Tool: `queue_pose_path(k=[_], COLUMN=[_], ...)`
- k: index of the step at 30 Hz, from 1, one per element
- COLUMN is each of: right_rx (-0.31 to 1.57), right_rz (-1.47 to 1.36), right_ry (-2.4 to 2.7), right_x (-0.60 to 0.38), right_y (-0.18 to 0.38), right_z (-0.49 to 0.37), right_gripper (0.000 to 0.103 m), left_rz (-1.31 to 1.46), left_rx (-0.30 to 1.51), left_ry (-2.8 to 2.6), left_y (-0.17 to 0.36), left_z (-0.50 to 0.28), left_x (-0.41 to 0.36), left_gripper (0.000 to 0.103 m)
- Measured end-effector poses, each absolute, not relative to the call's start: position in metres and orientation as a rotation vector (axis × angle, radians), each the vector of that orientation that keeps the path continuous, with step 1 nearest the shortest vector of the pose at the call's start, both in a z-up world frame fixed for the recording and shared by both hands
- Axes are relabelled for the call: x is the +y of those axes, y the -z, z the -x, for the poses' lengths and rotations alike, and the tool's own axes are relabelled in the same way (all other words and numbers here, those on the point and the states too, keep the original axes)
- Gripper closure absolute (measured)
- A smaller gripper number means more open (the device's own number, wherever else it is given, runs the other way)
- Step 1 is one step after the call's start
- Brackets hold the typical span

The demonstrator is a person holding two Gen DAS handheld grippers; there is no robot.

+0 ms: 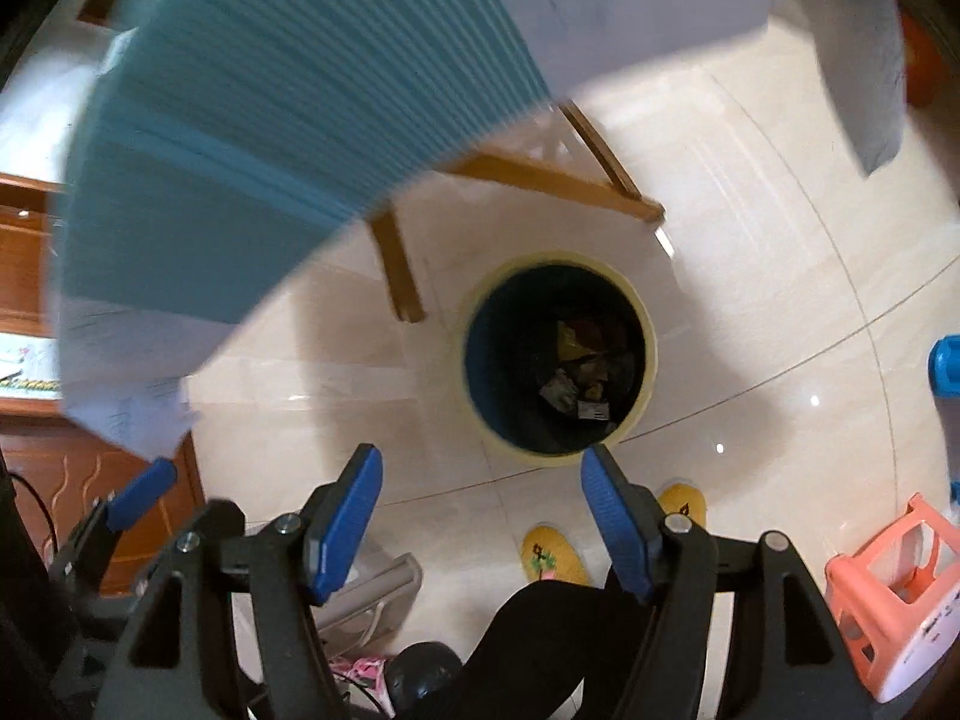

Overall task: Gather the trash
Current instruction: 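Bring both tools back up over the table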

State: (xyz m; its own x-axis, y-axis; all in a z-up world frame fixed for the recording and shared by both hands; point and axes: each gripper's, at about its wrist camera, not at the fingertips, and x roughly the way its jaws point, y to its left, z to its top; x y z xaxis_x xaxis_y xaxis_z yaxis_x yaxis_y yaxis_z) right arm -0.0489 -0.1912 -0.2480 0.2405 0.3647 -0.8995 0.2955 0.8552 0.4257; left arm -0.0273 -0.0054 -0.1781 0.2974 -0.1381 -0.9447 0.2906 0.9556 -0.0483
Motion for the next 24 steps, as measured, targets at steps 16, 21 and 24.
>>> queue_pose_path(k=[16,21,24], right_rx=[1.024,0.925,0.894], right_rz=[-0.405,-0.339,-0.315], right_ry=[-0.114,-0.099,-0.084], right_x=[-0.172,-0.161,-0.157], right_y=[0.003,-0.042,-0.061], right_z=[0.077,0.068,0.06], right_gripper=[0.034,0.034,0.034], left_rz=[-0.17,-0.173,-0.185], left_rx=[0.887,0.81,0.774], left_ry=[0.344,0.343,0.339], left_y=[-0.062,-0.101,-0.117], left_z=[0.025,0.017,0.012], left_x=[0.027,0.025,0.021], left_gripper=[0.004,0.004,0.004])
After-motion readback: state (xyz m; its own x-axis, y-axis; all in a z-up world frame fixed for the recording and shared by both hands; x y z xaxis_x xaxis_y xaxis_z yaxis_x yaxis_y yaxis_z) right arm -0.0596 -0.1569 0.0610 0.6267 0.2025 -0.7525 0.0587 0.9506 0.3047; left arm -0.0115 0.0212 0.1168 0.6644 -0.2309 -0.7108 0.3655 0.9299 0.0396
